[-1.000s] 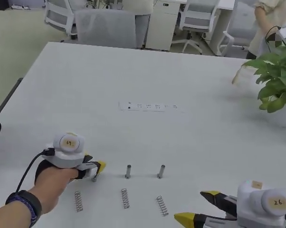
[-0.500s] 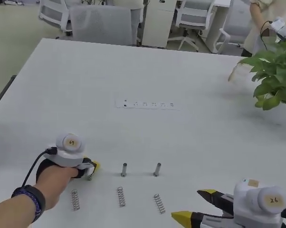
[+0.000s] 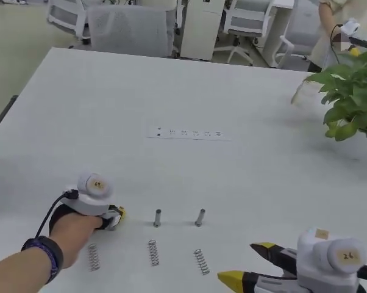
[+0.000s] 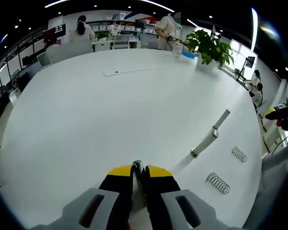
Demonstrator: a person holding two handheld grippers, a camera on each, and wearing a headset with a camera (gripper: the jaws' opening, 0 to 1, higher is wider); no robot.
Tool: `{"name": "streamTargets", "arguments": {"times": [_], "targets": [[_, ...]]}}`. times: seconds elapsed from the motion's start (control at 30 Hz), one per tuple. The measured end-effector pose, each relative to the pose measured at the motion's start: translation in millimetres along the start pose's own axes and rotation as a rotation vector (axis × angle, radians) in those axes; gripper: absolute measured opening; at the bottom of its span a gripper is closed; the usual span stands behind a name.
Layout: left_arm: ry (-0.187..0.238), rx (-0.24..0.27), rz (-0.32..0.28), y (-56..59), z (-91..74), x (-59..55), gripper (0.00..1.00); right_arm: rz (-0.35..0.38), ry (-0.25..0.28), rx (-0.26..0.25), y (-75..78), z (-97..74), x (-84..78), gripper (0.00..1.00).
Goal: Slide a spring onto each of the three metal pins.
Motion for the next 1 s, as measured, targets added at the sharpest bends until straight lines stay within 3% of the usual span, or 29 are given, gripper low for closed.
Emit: {"name": "streamTargets", "arguments": {"times": [0.4,0.63,1.0], "targets": [[-0.055,0.008,-0.01,-0.8,-8.3,-3.0,0.0,0.0,0.008,-0.007,2.1,-2.2,0.5,0.67],[-0.018,0.026,-0.037,-4.4,-15.2,3.3,0.0,0.003,0.013,-0.011,2.0,-1.4,0.7,0.67],[-0.001,0.032,-0.035,-3.8,-22.1,8.4,0.0,-0.003,0.018,-0.003,0.6,-0.3,3.1,0.66]]}}
Point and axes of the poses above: the centre of the closed fingertips' face, and the gripper's own axes: z roughly forward along the fingers, y roughly to its right, x roughly out of its top, the point moved 7 cm from there along -z, roughly backward along the fingers, and after that the axes turned 13 degrees about y, right-handed, at the moved point
